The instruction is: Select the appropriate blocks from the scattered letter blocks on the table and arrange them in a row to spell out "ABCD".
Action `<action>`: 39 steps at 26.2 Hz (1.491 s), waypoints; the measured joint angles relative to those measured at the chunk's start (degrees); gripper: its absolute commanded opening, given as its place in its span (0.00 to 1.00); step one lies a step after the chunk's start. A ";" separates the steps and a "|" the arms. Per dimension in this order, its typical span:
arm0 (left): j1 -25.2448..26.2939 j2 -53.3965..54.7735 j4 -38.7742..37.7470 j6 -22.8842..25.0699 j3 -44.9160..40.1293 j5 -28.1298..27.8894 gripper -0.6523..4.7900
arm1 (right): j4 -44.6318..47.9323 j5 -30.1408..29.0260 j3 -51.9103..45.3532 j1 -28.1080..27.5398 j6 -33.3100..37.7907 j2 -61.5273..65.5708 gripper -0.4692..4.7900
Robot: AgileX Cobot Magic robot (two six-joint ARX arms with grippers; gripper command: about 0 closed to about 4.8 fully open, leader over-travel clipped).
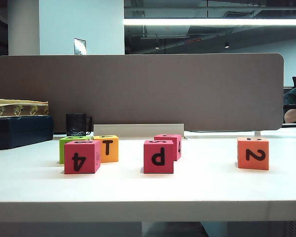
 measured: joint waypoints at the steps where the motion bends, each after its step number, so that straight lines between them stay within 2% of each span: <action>1: 0.00 0.00 -0.07 -0.02 0.00 0.02 0.11 | 0.00 0.00 0.00 0.00 0.00 0.00 0.09; 11: 0.00 0.00 -0.13 -0.02 0.00 0.13 0.11 | 0.00 -0.02 0.00 0.00 0.02 0.00 0.09; 14: 0.00 0.00 0.20 -0.72 0.02 2.71 0.11 | 1.36 -0.35 0.00 0.00 0.37 0.00 0.09; 19: 0.00 0.04 3.93 -9.03 1.25 7.72 0.11 | 9.29 -2.47 1.51 0.00 3.74 0.02 0.09; 22: 0.00 0.02 4.46 -11.23 4.28 9.05 0.11 | 10.23 -2.54 4.68 0.00 4.52 0.04 0.09; 35: 0.00 3.21 1.27 -11.45 14.51 9.31 0.11 | 7.45 -2.56 16.44 0.00 4.87 6.95 0.09; 39: 0.00 6.05 0.33 -8.70 17.40 11.43 0.11 | 7.23 -3.61 19.63 0.04 4.87 11.21 0.09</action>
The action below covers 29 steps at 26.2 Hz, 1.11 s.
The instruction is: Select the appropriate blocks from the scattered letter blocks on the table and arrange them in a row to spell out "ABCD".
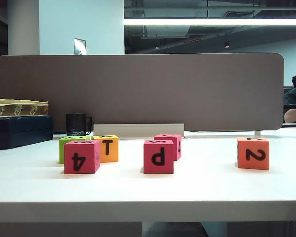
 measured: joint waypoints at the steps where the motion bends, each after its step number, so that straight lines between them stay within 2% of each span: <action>1: 0.00 0.63 -0.04 0.44 0.42 0.22 0.11 | 0.04 -0.13 0.66 0.04 0.00 0.90 0.09; 17: 0.00 14.45 -1.53 5.73 8.22 4.31 0.11 | -5.57 -4.00 9.84 0.92 -0.26 12.98 0.09; 29: -0.04 36.20 -2.58 8.96 19.08 8.85 0.11 | -8.79 -5.68 11.93 4.24 -0.46 17.09 0.09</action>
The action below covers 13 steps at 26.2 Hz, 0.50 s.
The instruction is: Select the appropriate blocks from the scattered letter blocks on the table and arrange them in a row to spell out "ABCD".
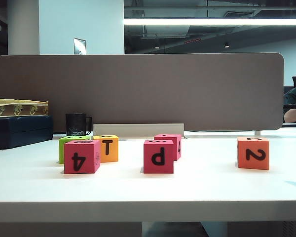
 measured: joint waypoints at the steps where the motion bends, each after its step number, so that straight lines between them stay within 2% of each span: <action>1: -0.09 3.69 0.26 0.04 2.29 1.27 0.11 | -1.40 0.07 0.28 0.52 -0.79 0.24 0.09; 6: -0.90 11.19 0.00 0.72 6.14 1.75 0.11 | -2.78 -0.11 0.92 1.57 -1.49 0.94 0.09; 13: -8.33 26.27 -0.66 5.44 15.82 1.46 0.11 | -6.19 -0.11 0.92 3.26 -1.73 1.31 0.09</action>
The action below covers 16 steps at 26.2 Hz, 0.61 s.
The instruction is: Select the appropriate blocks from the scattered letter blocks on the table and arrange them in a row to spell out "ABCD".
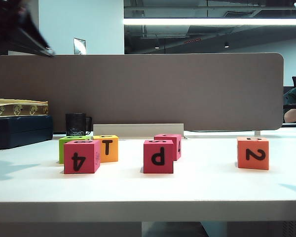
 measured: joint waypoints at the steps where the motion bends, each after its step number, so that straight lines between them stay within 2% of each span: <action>1: -0.85 2.25 0.02 0.20 1.73 -0.39 0.11 | -0.31 -0.02 0.00 0.20 0.00 0.00 0.09; 6: -1.77 7.82 -8.35 2.93 8.70 -2.75 0.11 | -0.50 -0.02 0.00 2.89 -0.02 0.02 0.09; 11: -2.14 7.76 -12.26 5.88 10.73 -5.55 0.11 | -1.49 0.00 0.00 4.72 -0.02 0.02 0.09; 13: -4.81 7.74 -14.91 7.98 10.73 -8.11 0.11 | -1.97 -0.04 0.02 5.81 -0.02 0.02 0.09; 16: -10.88 7.76 -18.43 13.49 10.84 -17.55 0.11 | -5.42 -0.15 0.33 7.80 -1.01 0.04 0.09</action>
